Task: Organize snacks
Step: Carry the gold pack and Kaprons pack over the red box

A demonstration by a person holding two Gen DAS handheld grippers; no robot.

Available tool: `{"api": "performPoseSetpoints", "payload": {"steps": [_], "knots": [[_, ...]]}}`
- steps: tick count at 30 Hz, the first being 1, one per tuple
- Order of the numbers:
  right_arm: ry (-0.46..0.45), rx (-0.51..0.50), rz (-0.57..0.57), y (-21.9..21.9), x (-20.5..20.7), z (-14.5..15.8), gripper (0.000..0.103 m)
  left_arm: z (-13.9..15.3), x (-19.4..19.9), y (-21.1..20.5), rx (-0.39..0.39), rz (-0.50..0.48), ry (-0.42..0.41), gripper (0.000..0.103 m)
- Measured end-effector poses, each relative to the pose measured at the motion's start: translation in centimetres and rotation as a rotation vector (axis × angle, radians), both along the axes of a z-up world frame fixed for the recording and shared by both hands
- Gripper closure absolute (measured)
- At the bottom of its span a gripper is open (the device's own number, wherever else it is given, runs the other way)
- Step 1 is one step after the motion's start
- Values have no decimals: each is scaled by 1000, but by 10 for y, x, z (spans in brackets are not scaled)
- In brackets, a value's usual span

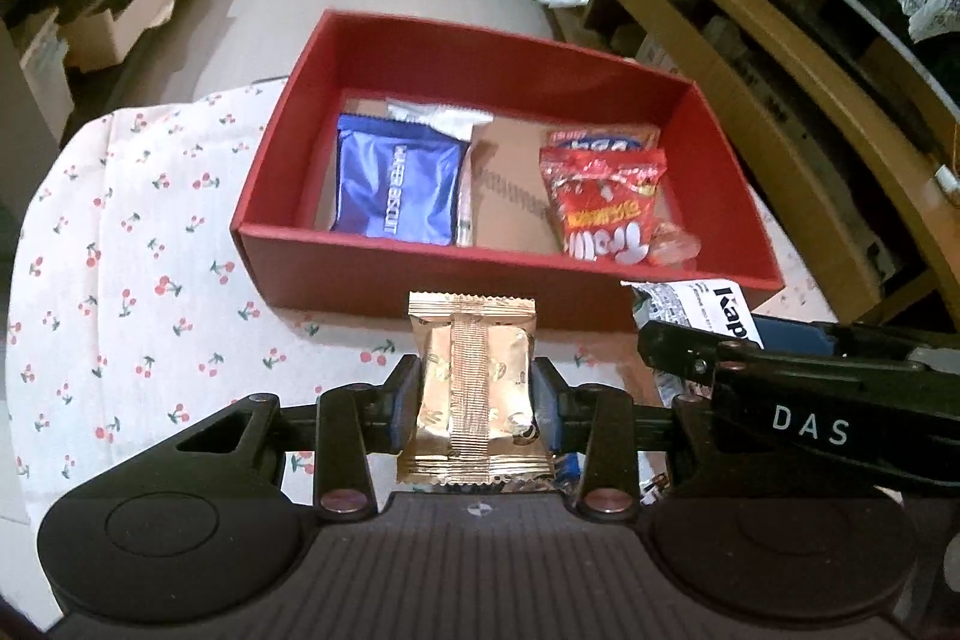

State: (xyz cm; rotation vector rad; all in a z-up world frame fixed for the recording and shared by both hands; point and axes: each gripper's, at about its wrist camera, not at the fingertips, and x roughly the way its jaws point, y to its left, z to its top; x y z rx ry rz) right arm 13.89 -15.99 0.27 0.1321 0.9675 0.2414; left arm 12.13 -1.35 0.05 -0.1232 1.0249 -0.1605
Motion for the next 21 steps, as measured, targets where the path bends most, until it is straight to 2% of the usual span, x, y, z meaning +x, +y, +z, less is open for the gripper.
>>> {"api": "performPoseSetpoints", "payload": {"steps": [11, 21], "knots": [[-57, 23, -22, -4, 2, 14, 38, 14, 8, -1, -18, 8, -46, 57], [-92, 35, -56, -6, 11, 21, 38, 23, 20, -7, 10, 7, -83, 58]]}}
